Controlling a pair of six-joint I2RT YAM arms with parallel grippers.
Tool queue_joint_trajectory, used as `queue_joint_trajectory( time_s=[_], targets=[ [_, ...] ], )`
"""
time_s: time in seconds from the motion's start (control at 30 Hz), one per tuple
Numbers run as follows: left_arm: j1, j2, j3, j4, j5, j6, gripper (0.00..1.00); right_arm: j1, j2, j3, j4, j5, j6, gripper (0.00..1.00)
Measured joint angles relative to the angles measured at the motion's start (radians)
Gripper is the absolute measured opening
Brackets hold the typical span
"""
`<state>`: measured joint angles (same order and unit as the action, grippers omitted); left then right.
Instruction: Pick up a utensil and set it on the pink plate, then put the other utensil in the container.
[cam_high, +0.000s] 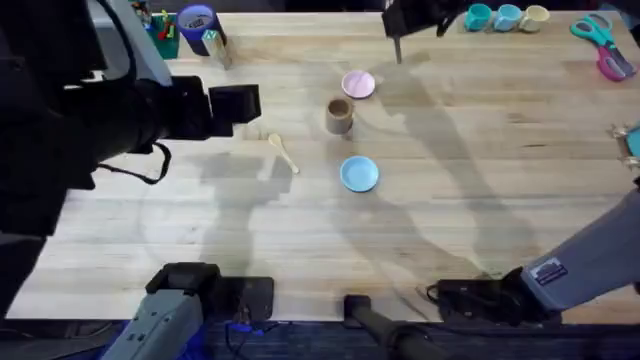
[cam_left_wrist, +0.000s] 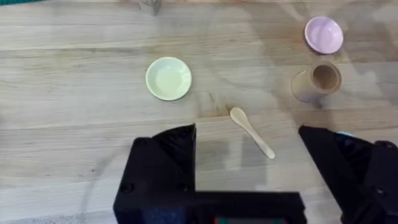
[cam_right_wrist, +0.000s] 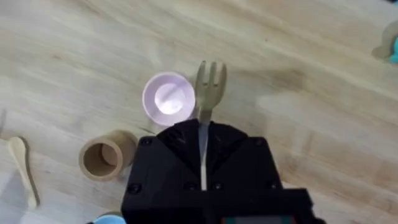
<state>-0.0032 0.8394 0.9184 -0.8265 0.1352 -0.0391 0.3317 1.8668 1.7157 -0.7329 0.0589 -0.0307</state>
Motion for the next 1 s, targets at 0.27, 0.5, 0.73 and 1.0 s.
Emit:
queue_joint_trajectory(
  time_s=[0.27,0.5,0.73,1.0],
  targets=[
    [0.0,0.0,0.0,0.0,0.0,0.0,0.992,0.0,0.03,0.08,0.008,0.0,0.0,0.028],
    [0.0,0.0,0.0,0.0,0.0,0.0,0.992,0.0,0.141,0.162,0.01,-0.043,0.021,0.029],
    [0.0,0.0,0.0,0.0,0.0,0.0,0.992,0.006,0.2,0.187,-0.015,-0.068,0.035,0.029],
    [0.0,0.0,0.0,0.0,0.0,0.0,0.992,0.016,0.262,0.187,-0.024,-0.076,0.034,0.029]
  ],
)
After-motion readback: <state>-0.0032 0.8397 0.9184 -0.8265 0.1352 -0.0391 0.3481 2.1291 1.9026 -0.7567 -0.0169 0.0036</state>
